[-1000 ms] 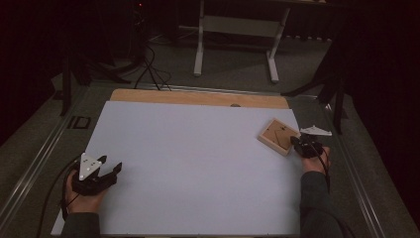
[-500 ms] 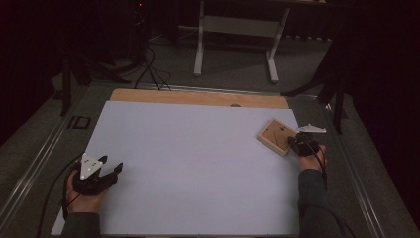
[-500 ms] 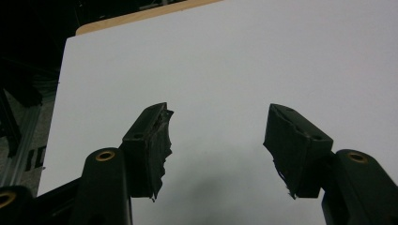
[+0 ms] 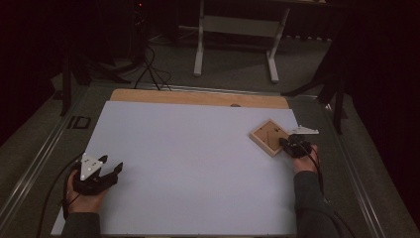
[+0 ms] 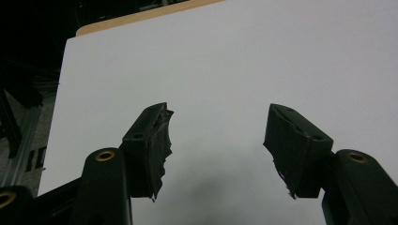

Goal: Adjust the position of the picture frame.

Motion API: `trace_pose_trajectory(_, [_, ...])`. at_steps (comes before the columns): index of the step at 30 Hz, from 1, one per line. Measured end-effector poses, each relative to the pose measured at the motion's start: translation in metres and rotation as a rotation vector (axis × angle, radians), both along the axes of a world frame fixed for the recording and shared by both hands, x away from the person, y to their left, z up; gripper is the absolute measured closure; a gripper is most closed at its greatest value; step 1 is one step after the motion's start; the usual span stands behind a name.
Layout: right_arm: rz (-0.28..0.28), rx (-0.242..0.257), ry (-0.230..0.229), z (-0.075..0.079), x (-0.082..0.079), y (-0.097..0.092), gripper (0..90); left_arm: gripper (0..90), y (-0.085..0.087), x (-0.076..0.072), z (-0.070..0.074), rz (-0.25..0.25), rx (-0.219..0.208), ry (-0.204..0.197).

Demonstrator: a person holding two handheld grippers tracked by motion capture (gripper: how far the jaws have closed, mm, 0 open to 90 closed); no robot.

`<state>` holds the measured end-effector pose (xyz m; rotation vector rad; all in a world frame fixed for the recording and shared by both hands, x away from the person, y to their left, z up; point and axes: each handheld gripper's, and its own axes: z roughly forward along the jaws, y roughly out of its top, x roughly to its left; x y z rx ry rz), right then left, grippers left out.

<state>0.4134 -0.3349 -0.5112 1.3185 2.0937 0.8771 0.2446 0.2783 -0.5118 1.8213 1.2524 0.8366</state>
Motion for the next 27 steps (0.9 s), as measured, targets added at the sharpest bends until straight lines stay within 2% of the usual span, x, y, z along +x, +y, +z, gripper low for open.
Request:
trace_pose_trajectory(10, [0.067, 0.034, -0.004, -0.002, -0.004, 0.019, 90.0, 40.4, -0.001, 0.000, 0.000, -0.001, 0.002, 0.001])
trace_pose_trajectory(13, [0.101, 0.060, 0.002, -0.003, -0.005, 0.025, 90.0, 40.3, -0.001, 0.000, 0.000, -0.002, 0.002, 0.001])
trace_pose_trajectory(27, [0.215, 0.067, 0.001, -0.004, -0.012, 0.058, 90.0, 40.3, -0.001, 0.001, 0.000, -0.004, 0.006, 0.002])
